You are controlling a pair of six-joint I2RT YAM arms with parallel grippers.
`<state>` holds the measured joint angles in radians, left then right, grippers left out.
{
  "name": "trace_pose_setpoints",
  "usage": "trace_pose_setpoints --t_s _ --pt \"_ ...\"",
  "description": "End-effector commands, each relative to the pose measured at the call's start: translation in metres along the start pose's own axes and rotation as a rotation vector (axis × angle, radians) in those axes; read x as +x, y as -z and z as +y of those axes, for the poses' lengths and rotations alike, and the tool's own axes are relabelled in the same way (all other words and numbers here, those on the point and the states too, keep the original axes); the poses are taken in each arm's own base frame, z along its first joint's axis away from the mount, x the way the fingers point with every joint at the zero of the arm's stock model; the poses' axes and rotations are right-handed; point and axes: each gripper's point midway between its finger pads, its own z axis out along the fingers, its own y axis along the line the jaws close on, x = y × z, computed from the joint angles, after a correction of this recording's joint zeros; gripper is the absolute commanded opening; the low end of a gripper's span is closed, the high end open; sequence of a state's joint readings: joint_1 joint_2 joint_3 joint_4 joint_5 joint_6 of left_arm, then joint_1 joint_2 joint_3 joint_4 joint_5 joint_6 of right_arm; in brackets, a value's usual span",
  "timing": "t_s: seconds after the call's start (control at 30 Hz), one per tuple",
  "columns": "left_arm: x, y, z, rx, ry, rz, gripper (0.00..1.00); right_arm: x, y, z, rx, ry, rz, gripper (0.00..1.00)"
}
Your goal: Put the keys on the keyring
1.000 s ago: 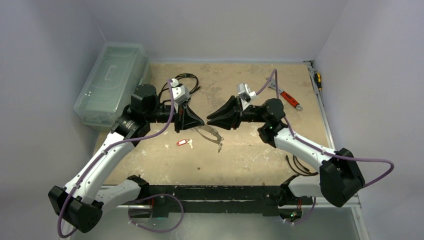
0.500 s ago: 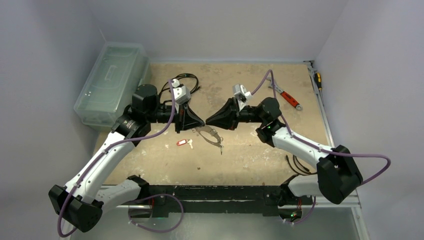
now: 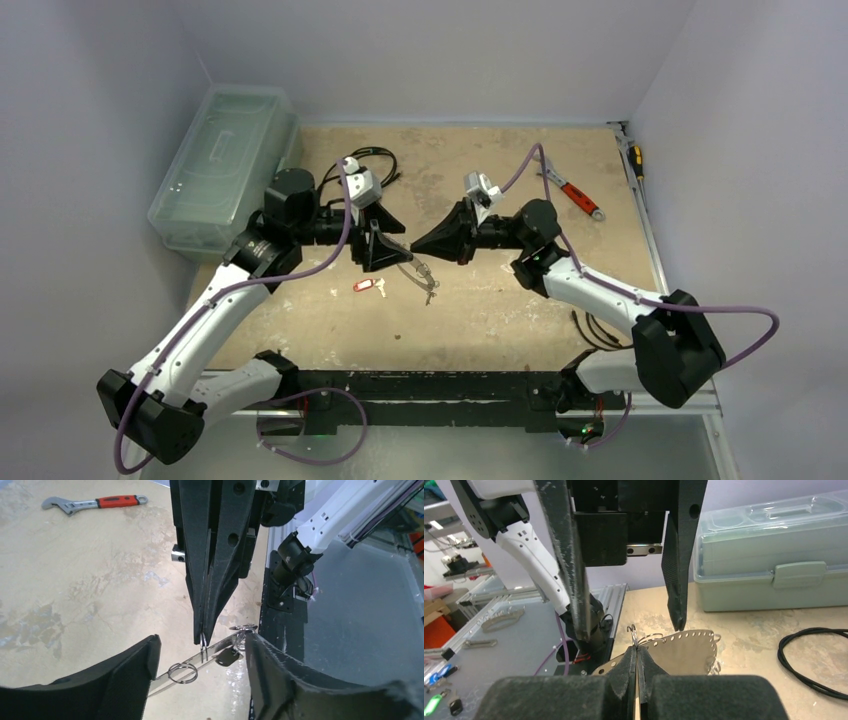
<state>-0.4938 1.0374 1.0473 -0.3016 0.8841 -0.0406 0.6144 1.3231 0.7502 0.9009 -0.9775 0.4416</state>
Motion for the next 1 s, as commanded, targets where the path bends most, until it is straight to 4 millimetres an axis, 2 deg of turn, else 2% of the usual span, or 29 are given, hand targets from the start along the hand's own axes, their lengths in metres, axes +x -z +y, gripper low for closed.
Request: trace_pose_setpoints --t_s 0.0,0.03,0.07,0.2,0.37,0.47,0.7,0.83,0.97 --pt "-0.026 0.008 -0.003 -0.043 -0.089 -0.073 0.79 -0.022 0.000 0.004 0.024 0.035 -0.097 0.00" --pt "-0.028 0.010 -0.003 -0.058 -0.097 -0.081 0.87 -0.022 0.000 0.004 0.026 0.027 -0.107 0.00" --pt "-0.030 0.012 -0.003 -0.070 -0.105 -0.089 0.90 -0.023 0.000 0.005 0.026 0.019 -0.120 0.00" --pt "-0.036 0.020 -0.004 -0.113 -0.141 -0.123 0.91 -0.030 0.003 0.007 0.039 -0.006 -0.175 0.00" --pt "-0.052 0.034 0.002 -0.232 -0.185 -0.273 0.83 -0.047 0.006 0.013 0.036 -0.036 -0.266 0.00" --pt "-0.065 0.046 -0.010 -0.235 -0.245 -0.414 0.78 -0.057 0.008 0.019 0.025 -0.060 -0.322 0.00" --pt "-0.061 0.049 -0.037 -0.105 -0.292 -0.563 0.60 -0.078 0.014 0.027 0.028 -0.114 -0.426 0.00" --pt "-0.059 0.048 -0.049 -0.030 -0.312 -0.611 0.58 -0.082 0.013 0.033 -0.002 -0.129 -0.443 0.00" --pt "-0.058 0.046 -0.052 0.005 -0.328 -0.618 0.49 -0.083 0.011 0.038 -0.026 -0.137 -0.444 0.00"
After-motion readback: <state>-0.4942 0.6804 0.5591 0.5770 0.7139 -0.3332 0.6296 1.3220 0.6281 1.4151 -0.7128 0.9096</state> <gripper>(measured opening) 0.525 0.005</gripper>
